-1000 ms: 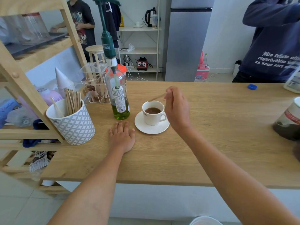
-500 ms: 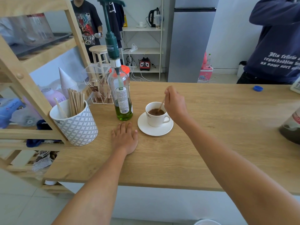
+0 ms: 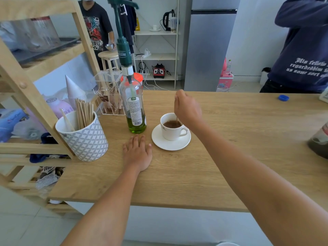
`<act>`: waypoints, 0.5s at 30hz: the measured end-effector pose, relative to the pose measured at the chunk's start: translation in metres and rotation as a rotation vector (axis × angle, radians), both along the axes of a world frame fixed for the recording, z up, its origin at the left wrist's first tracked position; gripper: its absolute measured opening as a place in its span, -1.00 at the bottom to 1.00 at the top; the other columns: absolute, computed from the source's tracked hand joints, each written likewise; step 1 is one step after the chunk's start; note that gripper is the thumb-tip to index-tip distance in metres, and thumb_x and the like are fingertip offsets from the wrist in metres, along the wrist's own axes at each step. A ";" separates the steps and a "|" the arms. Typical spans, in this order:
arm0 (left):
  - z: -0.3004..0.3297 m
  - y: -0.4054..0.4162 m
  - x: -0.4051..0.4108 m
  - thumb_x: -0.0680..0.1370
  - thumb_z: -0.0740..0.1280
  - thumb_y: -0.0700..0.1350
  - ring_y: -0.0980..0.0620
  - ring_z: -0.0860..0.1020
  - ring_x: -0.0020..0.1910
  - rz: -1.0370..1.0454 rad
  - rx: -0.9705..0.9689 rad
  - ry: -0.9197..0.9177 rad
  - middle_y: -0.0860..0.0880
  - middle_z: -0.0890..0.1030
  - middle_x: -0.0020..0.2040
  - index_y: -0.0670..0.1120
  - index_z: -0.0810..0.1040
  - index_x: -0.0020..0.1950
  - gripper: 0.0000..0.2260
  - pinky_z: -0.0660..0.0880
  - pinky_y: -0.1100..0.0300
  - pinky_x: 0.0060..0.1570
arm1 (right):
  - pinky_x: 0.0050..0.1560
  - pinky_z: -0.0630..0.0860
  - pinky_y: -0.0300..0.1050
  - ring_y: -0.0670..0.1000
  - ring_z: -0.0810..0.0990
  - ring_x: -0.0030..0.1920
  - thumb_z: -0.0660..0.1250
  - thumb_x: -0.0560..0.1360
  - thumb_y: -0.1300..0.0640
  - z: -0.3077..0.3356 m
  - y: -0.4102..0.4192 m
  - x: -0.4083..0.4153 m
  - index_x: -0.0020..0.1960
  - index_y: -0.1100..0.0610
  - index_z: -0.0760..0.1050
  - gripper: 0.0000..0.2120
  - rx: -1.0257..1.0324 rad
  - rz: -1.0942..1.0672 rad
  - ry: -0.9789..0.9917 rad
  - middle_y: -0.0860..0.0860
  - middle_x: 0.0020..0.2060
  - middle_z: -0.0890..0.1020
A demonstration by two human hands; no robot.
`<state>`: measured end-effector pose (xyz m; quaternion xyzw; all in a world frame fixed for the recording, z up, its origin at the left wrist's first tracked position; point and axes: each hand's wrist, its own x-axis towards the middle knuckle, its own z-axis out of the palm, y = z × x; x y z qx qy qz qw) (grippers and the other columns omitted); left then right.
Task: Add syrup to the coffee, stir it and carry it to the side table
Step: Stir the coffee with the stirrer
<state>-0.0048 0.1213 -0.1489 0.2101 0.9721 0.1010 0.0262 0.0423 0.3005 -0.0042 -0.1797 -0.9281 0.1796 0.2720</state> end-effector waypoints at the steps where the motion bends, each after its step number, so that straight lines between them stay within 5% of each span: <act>1: 0.000 0.000 0.000 0.59 -0.17 0.16 -0.06 -0.07 0.54 0.000 0.000 0.004 -0.06 0.01 0.58 0.01 -0.02 0.55 -0.46 -0.13 -0.10 0.49 | -0.41 0.27 -0.12 0.10 0.42 -0.35 0.02 0.61 0.17 0.002 0.000 -0.002 -0.01 0.24 0.39 -0.78 0.026 -0.010 -0.009 0.11 -0.30 0.50; 7: -0.002 0.000 -0.001 0.59 -0.17 0.17 -0.06 -0.07 0.55 0.003 -0.001 0.003 -0.06 0.01 0.58 0.01 -0.01 0.55 -0.46 -0.12 -0.11 0.50 | -0.33 0.35 -0.06 0.06 0.43 -0.34 0.04 0.60 0.15 0.004 -0.004 -0.009 -0.11 0.22 0.41 -0.76 -0.184 0.087 -0.001 0.08 -0.35 0.49; 12: -0.003 0.000 -0.002 0.59 -0.18 0.17 -0.06 -0.08 0.55 0.005 -0.001 0.001 -0.04 -0.01 0.58 0.02 -0.02 0.55 -0.45 -0.13 -0.11 0.50 | -0.28 0.33 -0.10 0.14 0.52 -0.26 0.01 0.62 0.13 0.007 -0.003 -0.010 0.03 0.23 0.43 -0.74 0.021 -0.006 -0.068 0.10 -0.29 0.54; 15: -0.003 0.001 -0.002 0.59 -0.18 0.17 -0.05 -0.09 0.55 0.005 -0.003 -0.001 -0.04 -0.01 0.58 0.02 -0.03 0.55 -0.45 -0.15 -0.11 0.50 | -0.32 0.32 -0.11 0.11 0.48 -0.28 0.02 0.59 0.14 0.011 -0.004 -0.013 -0.01 0.24 0.44 -0.74 -0.062 0.037 -0.078 0.10 -0.30 0.53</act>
